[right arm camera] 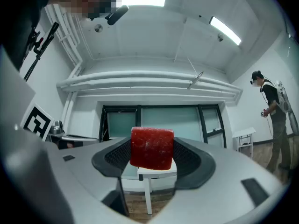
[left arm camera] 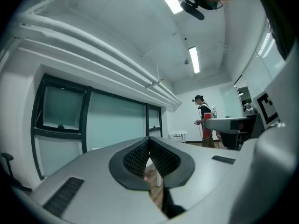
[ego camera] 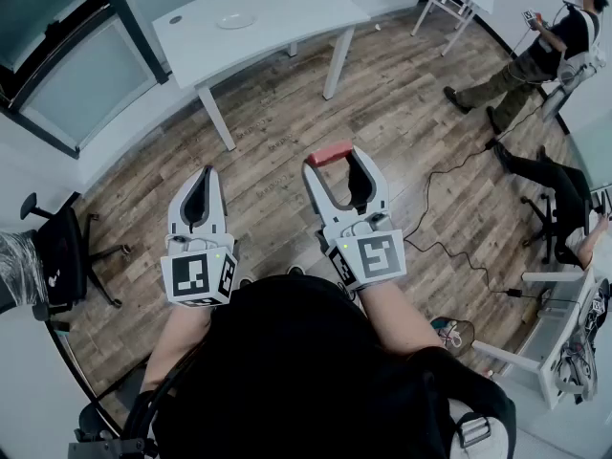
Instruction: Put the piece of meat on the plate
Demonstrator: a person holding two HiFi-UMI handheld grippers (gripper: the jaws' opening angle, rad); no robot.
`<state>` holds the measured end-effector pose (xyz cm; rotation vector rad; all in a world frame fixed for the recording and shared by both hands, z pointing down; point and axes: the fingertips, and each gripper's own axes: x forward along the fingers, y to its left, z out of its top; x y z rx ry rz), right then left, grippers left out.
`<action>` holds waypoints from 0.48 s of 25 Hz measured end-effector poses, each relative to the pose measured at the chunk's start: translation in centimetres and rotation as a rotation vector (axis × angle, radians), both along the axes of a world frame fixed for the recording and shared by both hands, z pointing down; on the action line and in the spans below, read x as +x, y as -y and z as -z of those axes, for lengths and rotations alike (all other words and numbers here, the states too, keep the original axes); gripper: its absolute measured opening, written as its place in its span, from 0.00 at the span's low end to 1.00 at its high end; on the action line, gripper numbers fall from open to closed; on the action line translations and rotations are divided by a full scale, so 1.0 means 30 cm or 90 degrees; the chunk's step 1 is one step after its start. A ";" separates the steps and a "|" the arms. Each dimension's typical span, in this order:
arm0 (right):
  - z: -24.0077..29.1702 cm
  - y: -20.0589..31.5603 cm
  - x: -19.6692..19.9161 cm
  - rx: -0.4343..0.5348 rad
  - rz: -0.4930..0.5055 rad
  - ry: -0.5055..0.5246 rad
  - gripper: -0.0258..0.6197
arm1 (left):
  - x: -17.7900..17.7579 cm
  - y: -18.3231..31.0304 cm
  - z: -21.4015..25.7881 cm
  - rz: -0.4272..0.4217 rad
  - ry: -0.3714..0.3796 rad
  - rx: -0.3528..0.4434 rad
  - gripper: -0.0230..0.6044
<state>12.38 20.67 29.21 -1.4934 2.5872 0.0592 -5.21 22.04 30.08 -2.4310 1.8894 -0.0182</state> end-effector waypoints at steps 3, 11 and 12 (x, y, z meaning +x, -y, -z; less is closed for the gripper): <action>-0.007 0.028 0.011 0.004 -0.003 -0.002 0.48 | 0.023 0.027 -0.006 -0.003 0.009 0.000 0.04; -0.017 0.086 0.014 -0.014 0.013 0.010 0.48 | 0.022 0.068 -0.028 0.014 0.005 -0.015 0.04; -0.017 0.095 0.010 -0.015 0.019 0.012 0.48 | 0.017 0.077 -0.032 0.016 0.002 -0.018 0.04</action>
